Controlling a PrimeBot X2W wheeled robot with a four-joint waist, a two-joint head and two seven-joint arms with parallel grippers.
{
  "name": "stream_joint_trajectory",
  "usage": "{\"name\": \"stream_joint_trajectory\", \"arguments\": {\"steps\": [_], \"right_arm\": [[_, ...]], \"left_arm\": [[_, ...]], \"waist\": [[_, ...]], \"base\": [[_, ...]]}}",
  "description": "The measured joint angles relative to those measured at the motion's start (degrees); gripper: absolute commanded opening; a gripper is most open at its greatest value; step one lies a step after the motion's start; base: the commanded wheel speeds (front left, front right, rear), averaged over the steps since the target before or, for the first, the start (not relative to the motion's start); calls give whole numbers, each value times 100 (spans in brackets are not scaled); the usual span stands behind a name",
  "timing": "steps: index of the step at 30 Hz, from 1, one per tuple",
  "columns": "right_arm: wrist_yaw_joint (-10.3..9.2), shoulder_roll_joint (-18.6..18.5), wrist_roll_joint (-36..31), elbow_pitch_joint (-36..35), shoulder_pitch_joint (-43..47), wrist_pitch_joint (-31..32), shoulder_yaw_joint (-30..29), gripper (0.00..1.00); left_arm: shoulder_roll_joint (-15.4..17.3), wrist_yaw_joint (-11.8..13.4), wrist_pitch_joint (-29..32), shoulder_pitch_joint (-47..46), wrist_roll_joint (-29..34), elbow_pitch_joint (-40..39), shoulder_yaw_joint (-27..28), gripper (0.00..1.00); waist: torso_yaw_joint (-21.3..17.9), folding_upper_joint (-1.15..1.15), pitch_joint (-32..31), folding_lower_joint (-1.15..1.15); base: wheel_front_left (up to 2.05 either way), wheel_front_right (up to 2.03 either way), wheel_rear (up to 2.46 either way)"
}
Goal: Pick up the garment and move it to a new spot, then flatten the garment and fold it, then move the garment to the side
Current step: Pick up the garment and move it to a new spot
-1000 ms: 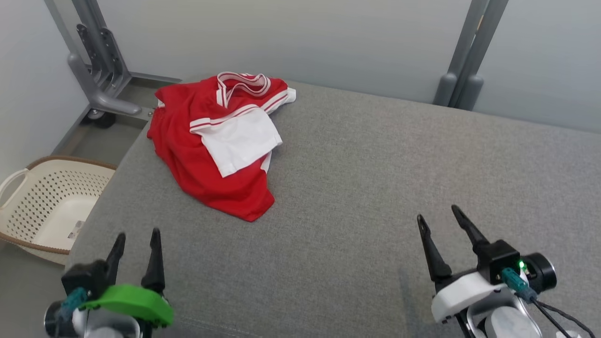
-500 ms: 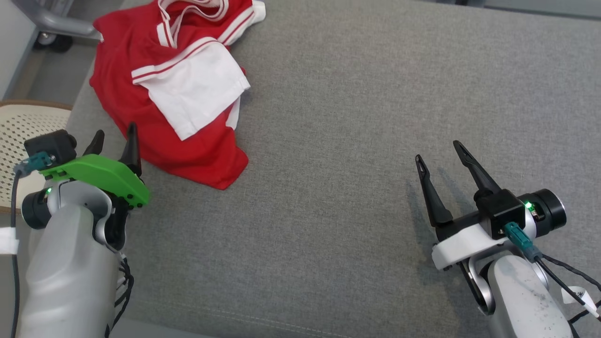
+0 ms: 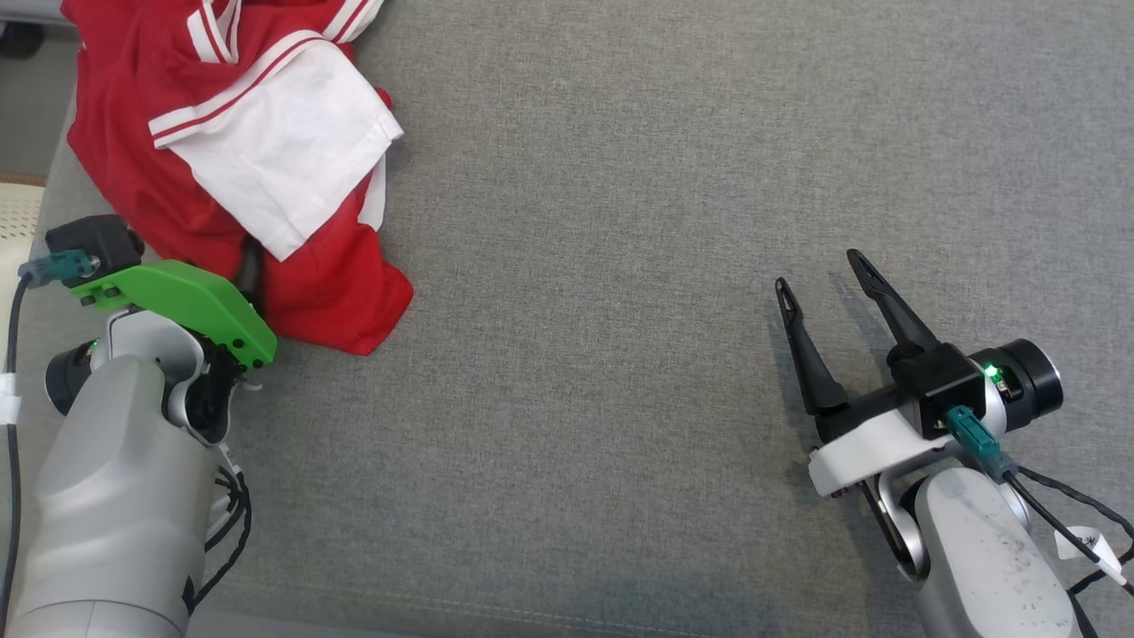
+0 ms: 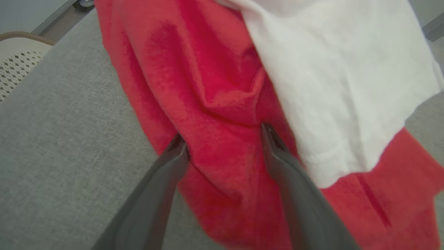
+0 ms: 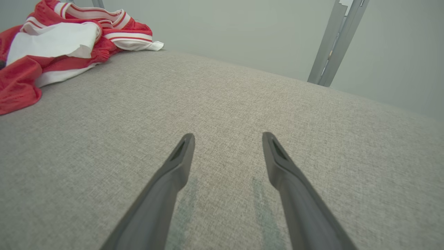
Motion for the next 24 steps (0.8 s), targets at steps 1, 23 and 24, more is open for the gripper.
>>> {"name": "stream_joint_trajectory", "arguments": {"steps": [1, 23, 24], "right_arm": [[0, 1, 8, 19, -2, 0, -4, 100], [0, 271, 433, 267, 489, 0, 79, 100], [1, 274, 445, 264, 500, 0, 89, 100]], "left_arm": [[11, 0, 11, 1, -3, 29, -92, 0], [776, 505, -290, -429, 1066, -1978, -1043, 0], [781, 528, -202, -426, 1095, -2241, -1085, 0]], "waist": [[-6, 0, -13, 0], [-69, 0, -1257, -1], [-110, 0, -1324, -1]], "base": [[0, 0, 0], [0, 0, 0], [0, 0, 0]]}}
